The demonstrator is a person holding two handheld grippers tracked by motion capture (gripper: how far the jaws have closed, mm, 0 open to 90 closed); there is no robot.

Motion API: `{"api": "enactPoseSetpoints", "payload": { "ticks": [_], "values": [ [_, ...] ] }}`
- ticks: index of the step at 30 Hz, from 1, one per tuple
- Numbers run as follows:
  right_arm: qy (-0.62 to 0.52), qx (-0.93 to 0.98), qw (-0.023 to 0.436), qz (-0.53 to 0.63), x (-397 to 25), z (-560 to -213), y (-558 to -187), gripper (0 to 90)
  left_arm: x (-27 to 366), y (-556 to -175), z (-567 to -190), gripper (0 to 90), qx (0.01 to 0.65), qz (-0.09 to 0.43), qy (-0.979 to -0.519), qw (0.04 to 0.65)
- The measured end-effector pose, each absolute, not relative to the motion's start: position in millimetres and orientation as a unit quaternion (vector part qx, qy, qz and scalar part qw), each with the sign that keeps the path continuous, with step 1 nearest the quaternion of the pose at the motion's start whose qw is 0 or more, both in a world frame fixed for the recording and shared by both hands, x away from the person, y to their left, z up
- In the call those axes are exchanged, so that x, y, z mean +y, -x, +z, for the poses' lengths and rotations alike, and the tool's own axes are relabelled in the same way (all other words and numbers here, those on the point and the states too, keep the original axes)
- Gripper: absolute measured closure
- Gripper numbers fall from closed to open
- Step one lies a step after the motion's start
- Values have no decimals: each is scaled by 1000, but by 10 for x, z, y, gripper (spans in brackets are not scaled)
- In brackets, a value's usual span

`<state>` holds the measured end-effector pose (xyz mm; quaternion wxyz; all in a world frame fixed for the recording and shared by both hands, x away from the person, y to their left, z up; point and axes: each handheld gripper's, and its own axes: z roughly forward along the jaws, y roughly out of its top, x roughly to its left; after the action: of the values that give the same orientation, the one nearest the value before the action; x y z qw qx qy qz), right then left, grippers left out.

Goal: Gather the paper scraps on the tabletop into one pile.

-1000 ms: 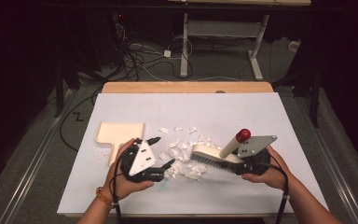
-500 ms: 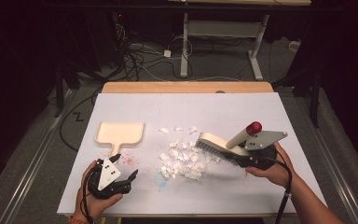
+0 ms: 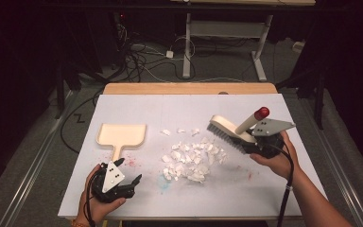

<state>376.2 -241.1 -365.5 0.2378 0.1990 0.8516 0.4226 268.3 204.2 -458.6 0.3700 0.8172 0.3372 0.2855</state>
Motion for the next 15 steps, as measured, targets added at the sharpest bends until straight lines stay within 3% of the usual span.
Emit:
{"api": "enactPoseSetpoints", "payload": {
  "ticks": [5, 15],
  "values": [
    [-193, 855, 259, 405, -2344, -3636, -4049, 676, 1994, -2718, -4597, 201, 331, 284, -822, 365],
    [-164, 874, 264, 373, -1736, -3836, -4834, 675, 2006, -2691, -4593, 201, 333, 276, -822, 371]
  ]
}}
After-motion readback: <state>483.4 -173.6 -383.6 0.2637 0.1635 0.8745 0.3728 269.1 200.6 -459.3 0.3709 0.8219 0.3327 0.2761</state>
